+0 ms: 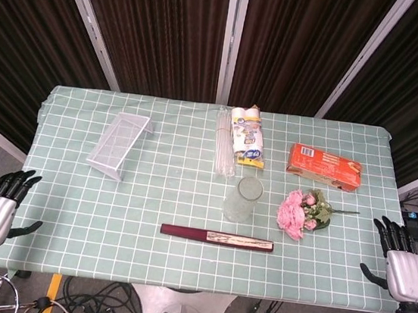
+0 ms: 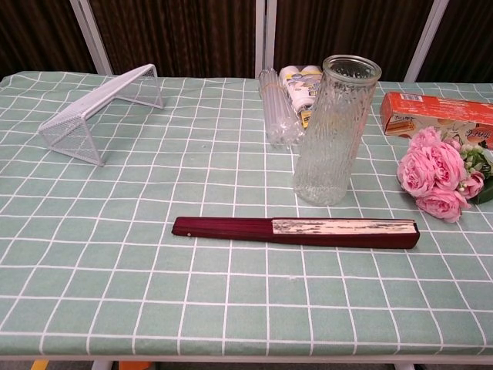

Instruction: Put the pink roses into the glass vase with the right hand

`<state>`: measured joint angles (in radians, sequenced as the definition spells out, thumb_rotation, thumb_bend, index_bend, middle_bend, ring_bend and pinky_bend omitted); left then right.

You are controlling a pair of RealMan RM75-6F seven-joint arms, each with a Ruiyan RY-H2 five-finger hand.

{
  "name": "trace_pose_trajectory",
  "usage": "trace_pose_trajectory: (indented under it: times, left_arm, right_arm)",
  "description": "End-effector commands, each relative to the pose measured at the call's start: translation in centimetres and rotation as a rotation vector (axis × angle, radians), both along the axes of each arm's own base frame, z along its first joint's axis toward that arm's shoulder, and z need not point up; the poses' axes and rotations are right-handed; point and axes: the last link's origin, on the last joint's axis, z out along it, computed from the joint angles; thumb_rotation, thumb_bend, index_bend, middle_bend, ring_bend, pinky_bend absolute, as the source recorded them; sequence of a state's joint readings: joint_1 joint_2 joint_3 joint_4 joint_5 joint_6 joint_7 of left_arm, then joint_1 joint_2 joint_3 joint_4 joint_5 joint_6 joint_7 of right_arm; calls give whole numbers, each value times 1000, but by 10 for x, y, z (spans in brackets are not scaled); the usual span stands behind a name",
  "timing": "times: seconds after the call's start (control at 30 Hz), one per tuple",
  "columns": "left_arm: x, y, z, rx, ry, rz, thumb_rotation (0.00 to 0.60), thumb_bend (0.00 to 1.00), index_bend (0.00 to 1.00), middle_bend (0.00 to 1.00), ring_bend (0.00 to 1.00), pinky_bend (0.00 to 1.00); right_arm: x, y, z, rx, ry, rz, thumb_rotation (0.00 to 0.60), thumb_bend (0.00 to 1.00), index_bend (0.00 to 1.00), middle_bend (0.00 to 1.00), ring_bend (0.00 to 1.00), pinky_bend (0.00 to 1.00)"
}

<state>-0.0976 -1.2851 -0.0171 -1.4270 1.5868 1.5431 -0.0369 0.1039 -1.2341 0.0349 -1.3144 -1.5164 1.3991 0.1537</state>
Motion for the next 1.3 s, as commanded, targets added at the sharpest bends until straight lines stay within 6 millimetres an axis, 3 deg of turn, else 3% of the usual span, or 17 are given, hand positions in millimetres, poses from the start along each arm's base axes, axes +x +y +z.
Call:
trace_pose_trajectory:
  times: [0.03,0.3,0.63,0.93,1.3]
  left_arm:
    - [-3,-1,-1,-3,-2,12,600,3,163,104,94,132]
    - [-10,1,-1,-17,-17,41,600,2,163,104,94,132]
    - [-6,1,3,-2,-12,19,600,2,163,104,94,132]
    - [-8,1,2,-5,-11,21,600,2,163,104,94,133]
    - [-11,0,4,-3,-11,29,600,2,163,104,94,133]
  right_arm:
    - [2,-17,0,34,51,0,600,105,0,0,0,0]
    - [23,-64,-7,137,149,65,600,69,0,0,0,0]
    - [39,-104,-41,249,196,70,600,0,0,0,0,0]
    - [50,-129,-70,309,208,100,600,0,0,0,0,0]
    - [55,-150,-91,349,208,94,600,0,0,0,0,0]
